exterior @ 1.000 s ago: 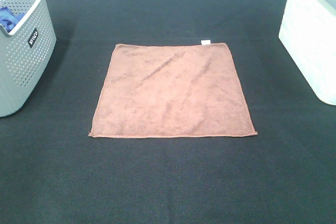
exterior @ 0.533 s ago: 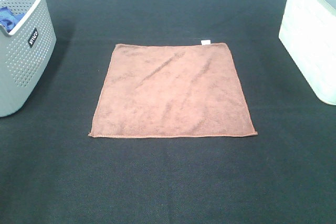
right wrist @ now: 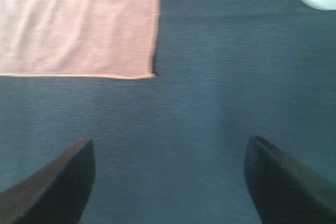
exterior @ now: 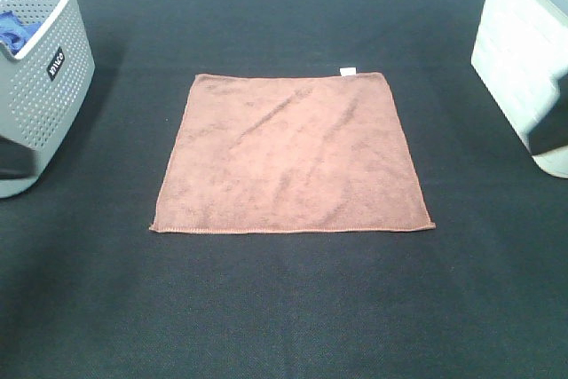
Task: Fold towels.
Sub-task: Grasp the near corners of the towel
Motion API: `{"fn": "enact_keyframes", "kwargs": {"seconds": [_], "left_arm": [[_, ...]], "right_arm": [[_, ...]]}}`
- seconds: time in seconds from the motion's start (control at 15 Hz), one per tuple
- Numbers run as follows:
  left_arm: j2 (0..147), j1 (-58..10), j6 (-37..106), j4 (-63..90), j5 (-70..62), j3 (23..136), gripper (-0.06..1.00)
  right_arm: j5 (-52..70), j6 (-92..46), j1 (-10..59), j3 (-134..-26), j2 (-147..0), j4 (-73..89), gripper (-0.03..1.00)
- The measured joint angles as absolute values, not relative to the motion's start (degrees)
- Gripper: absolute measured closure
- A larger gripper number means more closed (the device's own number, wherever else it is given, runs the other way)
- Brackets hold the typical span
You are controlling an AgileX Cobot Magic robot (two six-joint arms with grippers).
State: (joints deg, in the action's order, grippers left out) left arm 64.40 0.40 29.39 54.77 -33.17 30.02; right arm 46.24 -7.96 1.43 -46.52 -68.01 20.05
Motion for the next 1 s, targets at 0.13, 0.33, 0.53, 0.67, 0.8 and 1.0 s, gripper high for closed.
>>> {"fn": "enact_keyframes", "kwargs": {"seconds": [0.13, 0.33, 0.53, 0.67, 0.8, 1.0], "left_arm": [[68.9, 0.4, 35.6, 61.2, -33.1, 30.0, 0.35], [81.6, 0.4, 51.1, 76.4, -33.7, 31.7, 0.35], [94.0, 0.4, 58.8, 83.0, -38.7, 37.4, 0.35], [101.0, 0.3, 59.0, 83.5, -38.9, 41.0, 0.35], [105.6, -0.6, 59.1, 83.5, -38.9, 43.9, 0.35], [109.1, -1.7, 59.1, 83.4, -38.9, 46.7, 0.35]], "right_arm": [[46.2, -10.8, 1.4, -47.9, -71.8, 24.3, 0.22], [46.3, -19.7, 1.4, -50.1, -81.5, 34.4, 0.22], [46.5, -27.7, -1.0, -53.1, -93.5, 42.5, 0.22], [46.9, -31.5, -3.9, -55.2, -100.2, 46.1, 0.22], [46.2, -32.8, -4.0, -56.7, -104.7, 46.4, 0.22], [45.4, -33.2, -4.0, -58.7, -108.1, 46.4, 0.22]]}}
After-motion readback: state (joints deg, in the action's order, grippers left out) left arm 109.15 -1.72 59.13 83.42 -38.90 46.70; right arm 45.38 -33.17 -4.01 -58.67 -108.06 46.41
